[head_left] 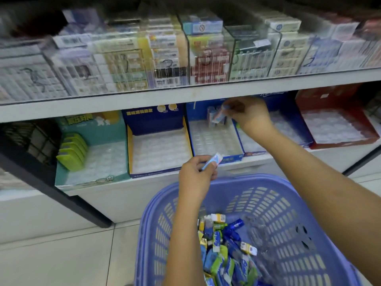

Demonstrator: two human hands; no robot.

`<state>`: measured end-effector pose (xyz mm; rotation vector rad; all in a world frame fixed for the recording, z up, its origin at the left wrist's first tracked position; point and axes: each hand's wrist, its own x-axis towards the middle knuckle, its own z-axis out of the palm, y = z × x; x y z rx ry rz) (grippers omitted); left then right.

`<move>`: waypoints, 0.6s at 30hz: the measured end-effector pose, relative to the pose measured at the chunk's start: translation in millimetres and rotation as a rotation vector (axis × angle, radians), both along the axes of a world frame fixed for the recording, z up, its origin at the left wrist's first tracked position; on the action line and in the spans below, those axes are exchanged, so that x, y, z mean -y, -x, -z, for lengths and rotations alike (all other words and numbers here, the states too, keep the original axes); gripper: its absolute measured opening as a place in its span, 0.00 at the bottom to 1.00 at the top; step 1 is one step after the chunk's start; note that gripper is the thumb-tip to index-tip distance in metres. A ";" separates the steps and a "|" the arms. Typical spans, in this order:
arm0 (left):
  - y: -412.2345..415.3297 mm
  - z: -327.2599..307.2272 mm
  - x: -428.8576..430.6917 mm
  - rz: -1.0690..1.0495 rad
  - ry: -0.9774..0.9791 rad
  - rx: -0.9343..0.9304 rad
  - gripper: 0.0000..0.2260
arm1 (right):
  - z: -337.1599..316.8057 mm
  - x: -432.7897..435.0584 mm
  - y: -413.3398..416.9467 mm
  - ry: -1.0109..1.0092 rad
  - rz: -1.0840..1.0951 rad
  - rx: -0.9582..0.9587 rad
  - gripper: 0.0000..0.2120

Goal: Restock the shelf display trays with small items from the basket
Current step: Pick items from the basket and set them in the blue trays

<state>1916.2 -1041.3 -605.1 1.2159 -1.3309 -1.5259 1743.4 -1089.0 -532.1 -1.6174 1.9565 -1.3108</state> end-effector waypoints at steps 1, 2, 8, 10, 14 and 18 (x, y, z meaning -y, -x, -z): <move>1.4 1.3 -0.6 -0.001 -0.001 -0.005 0.05 | 1.7 10.4 -1.2 -0.033 0.013 -0.008 0.08; 2.8 2.1 -0.9 0.002 -0.002 -0.006 0.05 | 3.5 19.4 -1.9 -0.074 0.010 -0.008 0.08; 5.5 3.5 0.6 0.008 -0.030 -0.048 0.03 | 4.8 40.9 4.8 -0.278 -0.049 -0.289 0.08; 4.7 2.9 1.3 0.006 -0.034 -0.058 0.04 | -0.2 42.9 8.8 -0.346 -0.065 -0.332 0.08; 1.7 -2.7 2.7 -0.015 -0.026 -0.071 0.03 | -5.1 45.1 12.6 -0.411 -0.137 -0.265 0.06; -0.8 -9.6 2.8 -0.059 0.025 -0.078 0.05 | 0.4 44.1 7.7 -0.408 -0.158 -0.400 0.10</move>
